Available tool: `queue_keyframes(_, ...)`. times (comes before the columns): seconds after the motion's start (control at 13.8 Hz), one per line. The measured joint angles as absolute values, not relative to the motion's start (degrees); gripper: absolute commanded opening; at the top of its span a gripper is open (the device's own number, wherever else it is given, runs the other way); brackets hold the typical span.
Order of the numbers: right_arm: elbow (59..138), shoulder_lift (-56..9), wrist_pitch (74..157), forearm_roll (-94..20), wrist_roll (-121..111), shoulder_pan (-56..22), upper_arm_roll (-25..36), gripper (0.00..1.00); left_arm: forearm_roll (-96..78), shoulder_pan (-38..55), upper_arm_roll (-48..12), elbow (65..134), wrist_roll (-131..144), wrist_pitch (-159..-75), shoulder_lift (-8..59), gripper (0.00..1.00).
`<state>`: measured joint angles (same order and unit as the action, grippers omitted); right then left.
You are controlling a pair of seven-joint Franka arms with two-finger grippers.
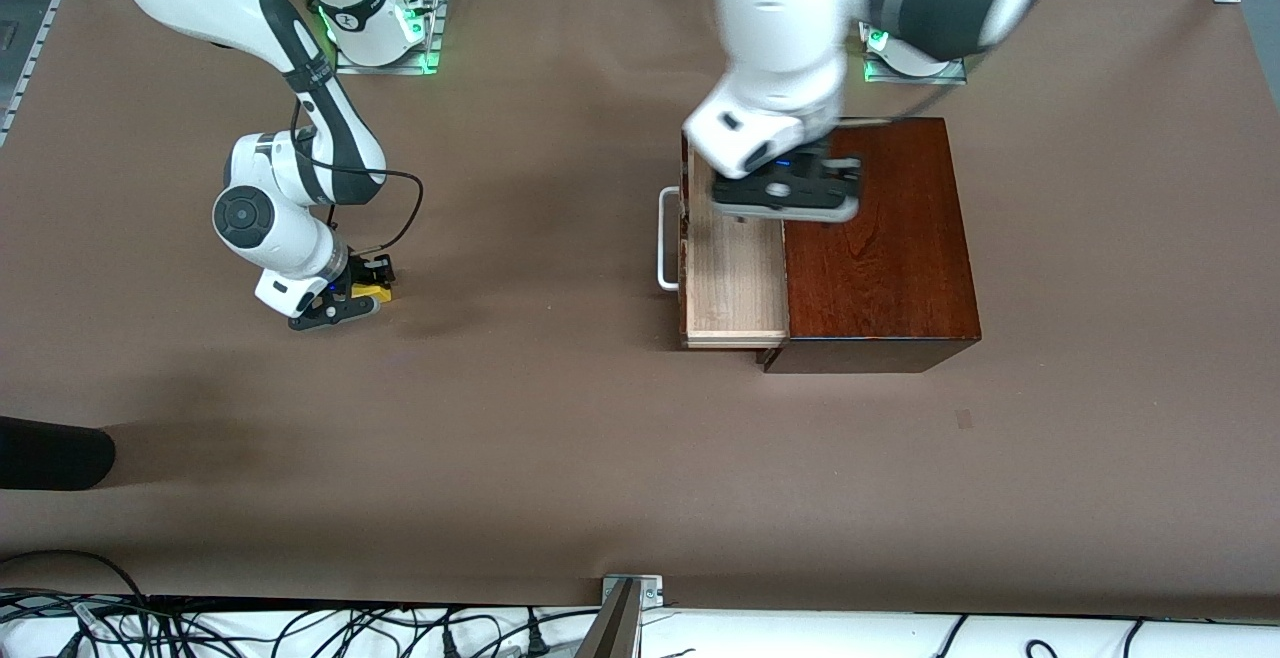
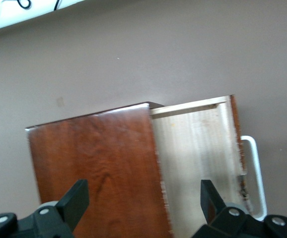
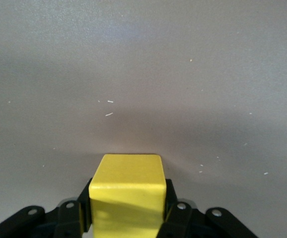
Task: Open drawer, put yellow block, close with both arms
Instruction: 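Grasp the yellow cube with the right gripper while the left gripper withdraws, then carry the yellow cube with the right gripper over the open drawer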
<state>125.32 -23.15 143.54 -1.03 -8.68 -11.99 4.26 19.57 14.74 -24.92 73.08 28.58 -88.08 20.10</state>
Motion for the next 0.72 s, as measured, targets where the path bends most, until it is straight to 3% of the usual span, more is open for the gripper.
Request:
queue_keyframes(0.29,121.98,-21.42,140.55,-1.03,-8.83,-12.06,4.05,0.00,11.40,5.43,-24.10,73.04,20.01,-85.03,15.33,1.00)
queue_keyframes(0.58,107.76,-18.61,120.96,-1.03,-9.02,-12.41,0.40,0.00,4.15,4.69,-12.07,74.64,4.47,-84.26,9.98,1.00)
queue_keyframes(0.72,100.69,-18.27,115.10,-1.03,-9.02,-13.19,-2.84,0.00,3.22,4.59,-5.71,77.31,-1.54,-84.71,7.93,1.00)
